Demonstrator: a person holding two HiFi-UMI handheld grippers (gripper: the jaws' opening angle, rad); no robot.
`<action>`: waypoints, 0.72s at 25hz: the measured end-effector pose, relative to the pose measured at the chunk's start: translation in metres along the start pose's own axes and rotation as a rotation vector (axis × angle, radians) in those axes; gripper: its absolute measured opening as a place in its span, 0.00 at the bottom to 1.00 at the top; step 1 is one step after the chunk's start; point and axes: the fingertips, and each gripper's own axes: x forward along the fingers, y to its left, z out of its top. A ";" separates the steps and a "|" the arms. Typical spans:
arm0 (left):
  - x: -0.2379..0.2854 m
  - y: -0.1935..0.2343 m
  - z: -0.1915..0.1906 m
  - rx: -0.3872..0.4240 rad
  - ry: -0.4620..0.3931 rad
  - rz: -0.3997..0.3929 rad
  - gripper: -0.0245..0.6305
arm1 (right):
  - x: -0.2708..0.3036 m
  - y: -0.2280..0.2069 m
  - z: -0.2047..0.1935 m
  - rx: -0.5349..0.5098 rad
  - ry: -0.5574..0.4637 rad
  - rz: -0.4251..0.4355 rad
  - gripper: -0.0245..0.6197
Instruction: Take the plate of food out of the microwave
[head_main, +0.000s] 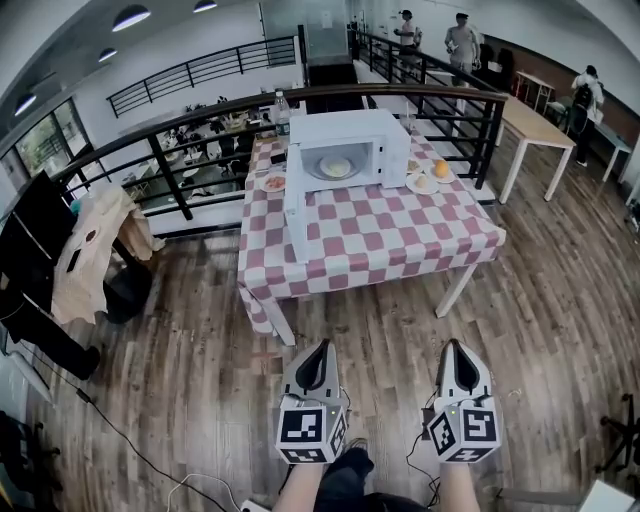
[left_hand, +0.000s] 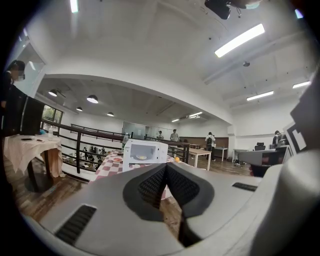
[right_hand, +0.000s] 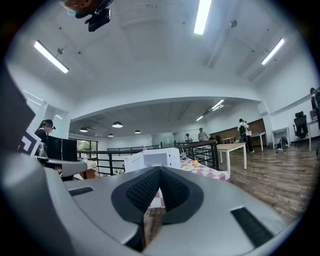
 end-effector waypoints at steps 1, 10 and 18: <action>0.008 0.004 0.002 0.000 -0.002 -0.003 0.05 | 0.009 0.002 0.001 -0.001 -0.001 0.000 0.03; 0.054 0.039 0.006 -0.002 -0.004 -0.006 0.05 | 0.070 0.014 0.001 -0.009 0.006 0.002 0.03; 0.078 0.050 -0.004 -0.033 0.018 -0.005 0.05 | 0.095 0.013 -0.007 -0.014 0.032 -0.007 0.03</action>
